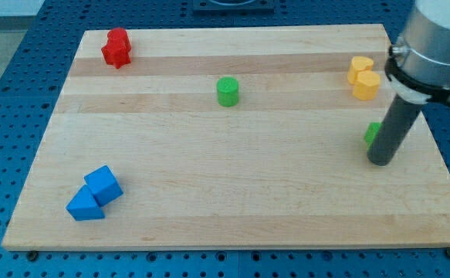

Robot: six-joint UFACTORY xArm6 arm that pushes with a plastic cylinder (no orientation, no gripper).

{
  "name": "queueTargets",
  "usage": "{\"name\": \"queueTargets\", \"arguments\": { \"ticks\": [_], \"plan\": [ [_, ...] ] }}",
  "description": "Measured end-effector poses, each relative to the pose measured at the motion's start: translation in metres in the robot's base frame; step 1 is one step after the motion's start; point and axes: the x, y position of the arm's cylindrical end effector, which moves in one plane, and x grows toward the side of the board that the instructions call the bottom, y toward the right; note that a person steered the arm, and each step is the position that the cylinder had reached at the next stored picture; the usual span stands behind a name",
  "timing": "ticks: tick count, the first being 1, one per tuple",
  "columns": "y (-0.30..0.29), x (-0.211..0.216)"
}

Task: Place the green star vertically below the yellow hexagon

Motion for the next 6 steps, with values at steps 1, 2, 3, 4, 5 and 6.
{"name": "queueTargets", "arguments": {
  "ticks": [1,2,3,4,5,6],
  "plan": [
    [0.010,-0.010],
    [0.011,-0.023],
    [0.011,-0.036],
    [0.011,-0.049],
    [0.030,-0.050],
    [0.060,-0.050]
  ]
}}
